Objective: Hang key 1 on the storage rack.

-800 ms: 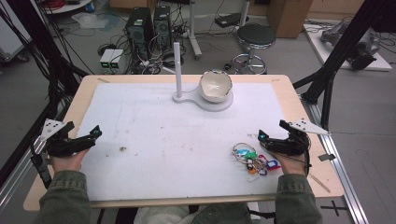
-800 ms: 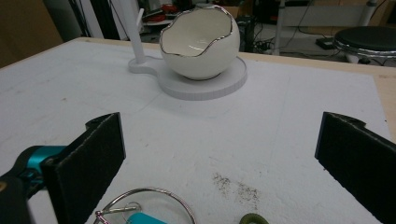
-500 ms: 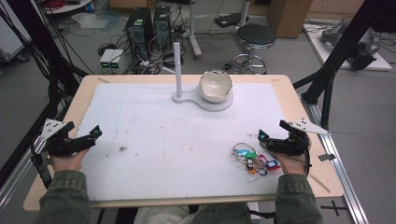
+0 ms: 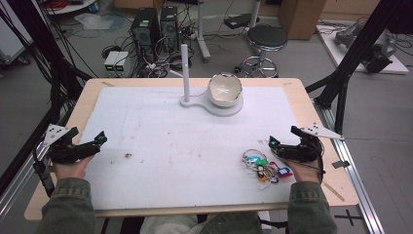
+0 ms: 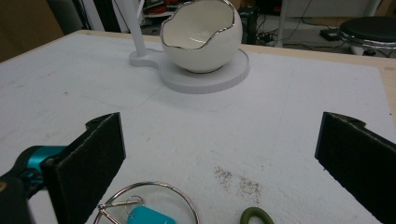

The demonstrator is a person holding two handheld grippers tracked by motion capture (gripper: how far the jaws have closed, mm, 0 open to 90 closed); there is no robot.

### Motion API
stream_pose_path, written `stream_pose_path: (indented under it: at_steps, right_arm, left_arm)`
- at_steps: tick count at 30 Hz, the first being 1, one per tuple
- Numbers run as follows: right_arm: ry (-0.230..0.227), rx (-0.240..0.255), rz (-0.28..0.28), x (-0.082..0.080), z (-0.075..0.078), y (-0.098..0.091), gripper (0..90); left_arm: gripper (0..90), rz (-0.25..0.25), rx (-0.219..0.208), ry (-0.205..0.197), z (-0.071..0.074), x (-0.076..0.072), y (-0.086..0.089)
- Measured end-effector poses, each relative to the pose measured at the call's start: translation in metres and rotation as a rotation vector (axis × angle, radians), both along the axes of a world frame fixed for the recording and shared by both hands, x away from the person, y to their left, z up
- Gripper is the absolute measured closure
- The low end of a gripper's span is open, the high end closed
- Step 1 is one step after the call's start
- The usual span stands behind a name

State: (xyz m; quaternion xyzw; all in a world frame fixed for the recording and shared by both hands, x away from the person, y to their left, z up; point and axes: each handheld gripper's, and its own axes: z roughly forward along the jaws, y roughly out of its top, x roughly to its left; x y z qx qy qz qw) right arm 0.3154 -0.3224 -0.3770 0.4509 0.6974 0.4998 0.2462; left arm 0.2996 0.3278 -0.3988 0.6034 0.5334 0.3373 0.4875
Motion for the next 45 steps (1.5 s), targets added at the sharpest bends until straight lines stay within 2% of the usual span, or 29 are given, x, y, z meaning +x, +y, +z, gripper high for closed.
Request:
stream_pose_path:
  at_steps: [5,8,18,25,45]
  right_arm:
    - [0.018,0.008,0.008,0.0,0.003,-0.001,0.8]
    - [0.035,-0.005,0.015,0.003,0.004,-0.001,0.8]
    - [0.102,-0.073,0.036,0.014,0.002,-0.004,0.8]
    - [0.129,-0.103,0.038,0.017,0.0,-0.009,0.8]
    - [0.266,-0.203,0.055,0.026,-0.011,-0.026,0.8]
  left_arm:
    - [1.7,-0.001,-0.001,0.001,0.0,0.0,0.0]
    - [1.7,-0.003,0.001,0.003,0.0,0.0,0.0]
    - [1.7,-0.001,0.0,0.001,0.0,0.0,-0.001]
    - [1.7,-0.003,-0.001,0.004,-0.001,0.0,-0.001]
    - [1.7,-0.007,0.004,0.011,-0.001,0.001,-0.003]
